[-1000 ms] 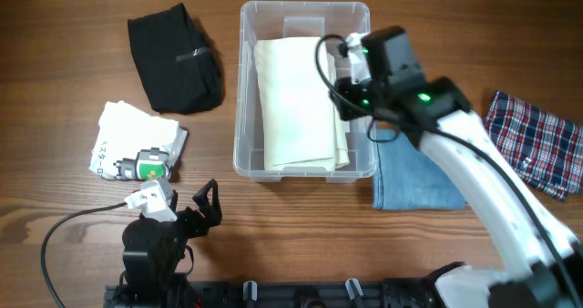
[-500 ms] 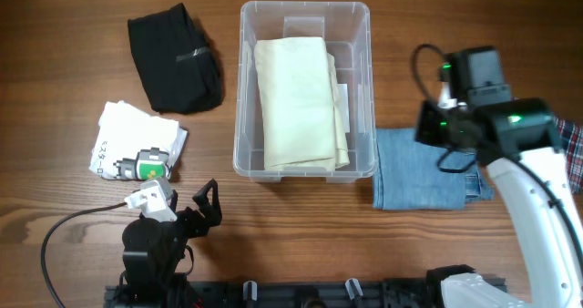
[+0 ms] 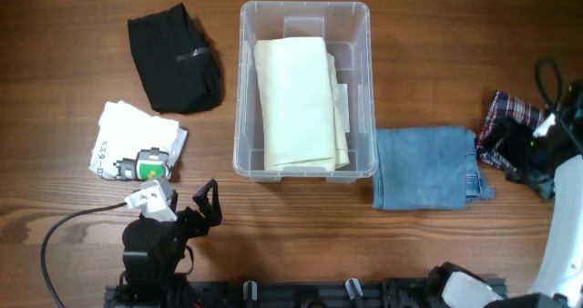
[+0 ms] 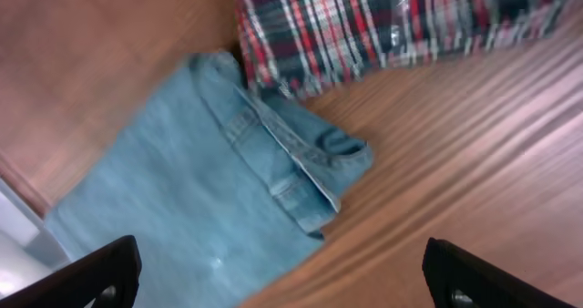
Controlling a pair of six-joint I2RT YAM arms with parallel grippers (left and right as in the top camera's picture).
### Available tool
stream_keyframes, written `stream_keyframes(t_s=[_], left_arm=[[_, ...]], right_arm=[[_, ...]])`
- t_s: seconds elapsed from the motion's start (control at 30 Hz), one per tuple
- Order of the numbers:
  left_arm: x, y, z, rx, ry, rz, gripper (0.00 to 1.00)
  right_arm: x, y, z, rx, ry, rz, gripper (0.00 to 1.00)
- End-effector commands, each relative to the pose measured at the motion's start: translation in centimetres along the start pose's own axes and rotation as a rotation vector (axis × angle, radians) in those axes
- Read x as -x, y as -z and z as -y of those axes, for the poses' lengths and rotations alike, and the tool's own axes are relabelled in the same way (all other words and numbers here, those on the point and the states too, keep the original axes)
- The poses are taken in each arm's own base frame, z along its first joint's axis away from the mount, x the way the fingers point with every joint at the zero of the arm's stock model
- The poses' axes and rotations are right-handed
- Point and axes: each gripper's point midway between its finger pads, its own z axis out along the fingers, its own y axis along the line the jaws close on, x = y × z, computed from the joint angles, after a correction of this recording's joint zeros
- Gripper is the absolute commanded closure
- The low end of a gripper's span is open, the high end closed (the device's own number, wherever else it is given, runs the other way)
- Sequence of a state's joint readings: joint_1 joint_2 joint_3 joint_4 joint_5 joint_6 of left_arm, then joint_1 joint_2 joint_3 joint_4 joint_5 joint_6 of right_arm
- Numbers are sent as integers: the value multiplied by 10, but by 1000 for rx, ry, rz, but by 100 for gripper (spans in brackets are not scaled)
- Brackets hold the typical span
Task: Pack container
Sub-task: 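Release the cloth and move the right gripper back to the blue jeans, then grasp the folded blue jeans at the right edge with the right gripper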
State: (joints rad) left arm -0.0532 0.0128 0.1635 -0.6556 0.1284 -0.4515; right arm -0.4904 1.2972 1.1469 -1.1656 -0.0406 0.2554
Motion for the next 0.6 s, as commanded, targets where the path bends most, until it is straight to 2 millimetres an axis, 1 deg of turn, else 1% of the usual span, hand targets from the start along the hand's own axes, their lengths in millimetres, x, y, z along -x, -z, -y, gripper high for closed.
stream_keyframes(t_s=[0.0,0.07,0.13,0.27,0.47,0.57], left_arm=[[0,0,1,-10,3,6,0],[0,0,1,-10,3,6,0],[0,0,1,-10,3,6,0],[0,0,1,-10,3,6,0],[0,0,1,-10,3,6,0],[0,0,1,-10,3,6,0]], right_arm=[[-24,-33,-1,126,-40,-80,0],[-34,-57,4,142,-103,-91,0],[-41,-73,7,146,-155,-92,0],[-54,-101,11,147,-179,-82,0],[-76,-127,17,142,-182,-89,0],[-75,-132,17,148,-181,-66,0]])
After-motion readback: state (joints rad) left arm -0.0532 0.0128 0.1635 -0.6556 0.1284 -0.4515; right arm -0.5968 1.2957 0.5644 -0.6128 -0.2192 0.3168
